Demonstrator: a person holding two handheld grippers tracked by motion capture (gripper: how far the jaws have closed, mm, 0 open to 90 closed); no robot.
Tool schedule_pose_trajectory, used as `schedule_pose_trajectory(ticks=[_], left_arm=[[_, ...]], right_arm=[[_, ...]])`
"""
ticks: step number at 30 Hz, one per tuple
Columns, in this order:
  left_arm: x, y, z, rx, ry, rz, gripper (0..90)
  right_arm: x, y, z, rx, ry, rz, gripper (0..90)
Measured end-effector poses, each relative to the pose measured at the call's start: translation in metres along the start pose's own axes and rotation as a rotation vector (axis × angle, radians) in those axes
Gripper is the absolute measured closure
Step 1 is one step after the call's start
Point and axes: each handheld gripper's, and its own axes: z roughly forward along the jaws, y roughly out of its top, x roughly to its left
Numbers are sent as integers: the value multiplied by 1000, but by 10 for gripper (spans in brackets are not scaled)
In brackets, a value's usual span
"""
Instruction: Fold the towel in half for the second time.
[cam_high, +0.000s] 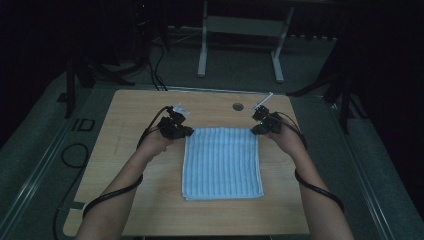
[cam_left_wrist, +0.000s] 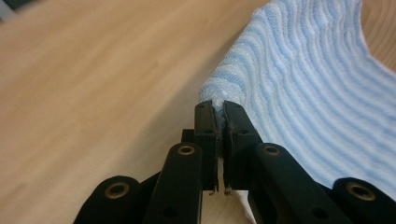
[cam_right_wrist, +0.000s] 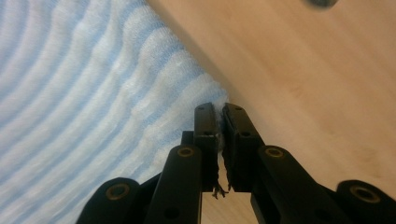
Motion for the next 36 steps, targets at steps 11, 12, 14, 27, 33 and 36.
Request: schedule_pose_trajectory(ticks=[11,12,14,27,33,36], left_arm=[[-5,-17,-37,-79,-24,49,850],[-6,-20,-39,-85,-22,49,850],[-8,-27,-41,-94,-36,43,850],[-51,-78,-40,-88,-100,68,843],[-71,-103,-31,-30,-109,93,840],[-82,-112,-26,-1,-125,110,830]], right_arm=[[15,-4,-55,-144,-9,-54,843],[17,-6,-57,-156,-7,-61,844],[23,-10,-59,-164,-6,-73,847],[61,-65,-41,-162,36,-90,852],[80,-91,-24,-133,65,-100,853],[88,-102,-15,-105,76,-99,852]])
